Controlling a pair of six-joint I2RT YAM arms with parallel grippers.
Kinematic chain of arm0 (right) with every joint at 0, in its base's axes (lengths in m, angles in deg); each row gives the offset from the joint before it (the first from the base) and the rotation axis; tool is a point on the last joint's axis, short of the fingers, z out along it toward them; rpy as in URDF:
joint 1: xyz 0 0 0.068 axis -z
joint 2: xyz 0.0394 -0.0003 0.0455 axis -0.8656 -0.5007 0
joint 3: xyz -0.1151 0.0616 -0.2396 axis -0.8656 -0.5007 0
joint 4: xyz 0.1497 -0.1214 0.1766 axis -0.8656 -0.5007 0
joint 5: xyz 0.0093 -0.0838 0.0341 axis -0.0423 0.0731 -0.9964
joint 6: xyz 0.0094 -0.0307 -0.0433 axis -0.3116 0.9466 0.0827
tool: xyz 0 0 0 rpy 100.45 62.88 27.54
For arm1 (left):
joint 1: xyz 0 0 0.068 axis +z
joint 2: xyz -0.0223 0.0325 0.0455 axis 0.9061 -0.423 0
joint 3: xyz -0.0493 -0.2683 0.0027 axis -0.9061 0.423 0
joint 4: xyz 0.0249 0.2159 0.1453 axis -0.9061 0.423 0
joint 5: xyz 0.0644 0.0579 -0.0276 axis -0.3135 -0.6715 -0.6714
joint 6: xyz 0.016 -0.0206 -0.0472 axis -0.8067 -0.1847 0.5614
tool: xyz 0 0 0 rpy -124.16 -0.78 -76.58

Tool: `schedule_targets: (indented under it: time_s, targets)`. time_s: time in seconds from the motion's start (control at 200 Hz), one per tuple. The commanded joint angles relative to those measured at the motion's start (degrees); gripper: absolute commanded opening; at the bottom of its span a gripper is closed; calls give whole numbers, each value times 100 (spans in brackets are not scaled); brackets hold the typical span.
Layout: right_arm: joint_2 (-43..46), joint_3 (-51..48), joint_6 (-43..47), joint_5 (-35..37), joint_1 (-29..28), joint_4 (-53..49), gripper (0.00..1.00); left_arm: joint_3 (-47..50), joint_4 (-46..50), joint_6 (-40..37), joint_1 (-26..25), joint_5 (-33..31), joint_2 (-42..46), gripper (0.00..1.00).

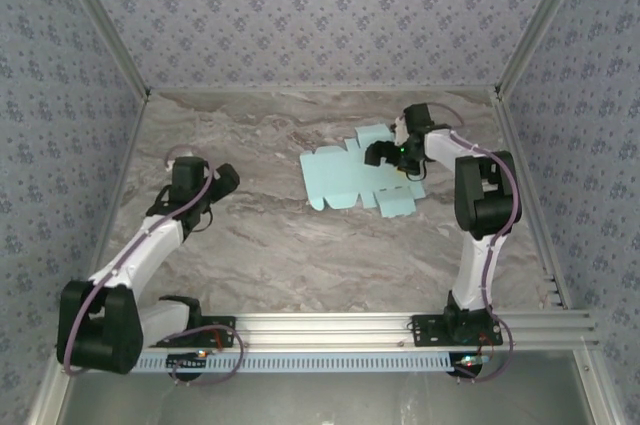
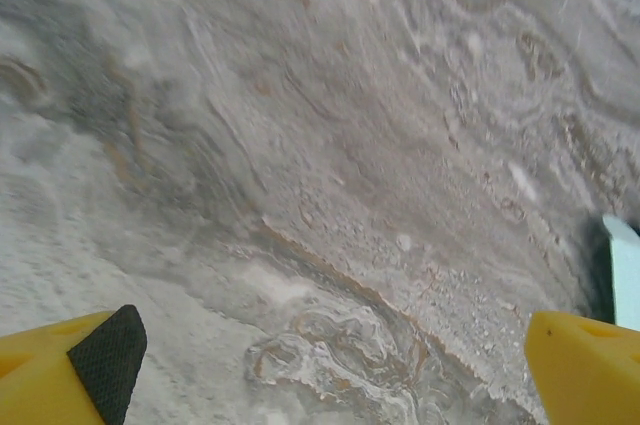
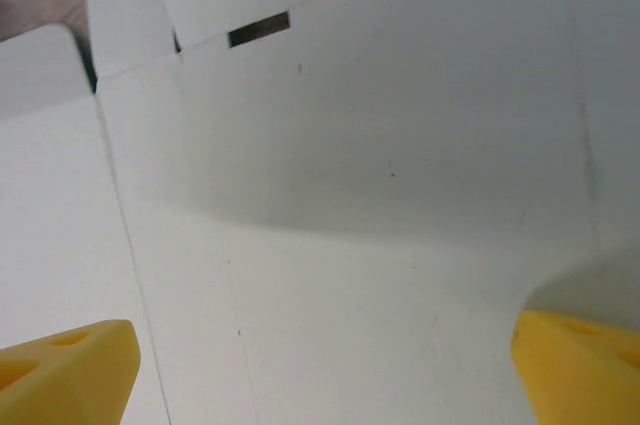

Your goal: Fold the paper box

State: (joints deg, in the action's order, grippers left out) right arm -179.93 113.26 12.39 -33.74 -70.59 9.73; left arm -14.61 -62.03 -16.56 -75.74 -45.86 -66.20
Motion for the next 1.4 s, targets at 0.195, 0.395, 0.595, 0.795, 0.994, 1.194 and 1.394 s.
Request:
schedule_targets:
  time_s: [0.195,0.395,0.595,0.795,0.994,1.194,1.394]
  targets:
    - [485,17,-302,-937,-701,-370,99,-453,-639,-240,-724,278,-827,99]
    - [675,-183,-177,-547,64,-668,99,-782,-452,-469,-760,992,-1466,99]
    - [569,-412,-76,-433,309,-542,99,-853,-789,-635,-710,1813,-2250,95]
    - [8,-277,-258,-1653,350,-320,99,-1124,-1008,-571,-721,2659,-2986,94]
    - [-318,-292,-401,-2654,220,-212,99,-1249,-723,-675,-793,2579,-3055,94]
    - [-484,-243,-324,-3348,6,-376,99,-1548,-268,-722,-893,2150,-3167,87]
    - [-7,-384,-782,-3865,-160,136,100,-1896,-6,-835,-1007,1547,-2924,88]
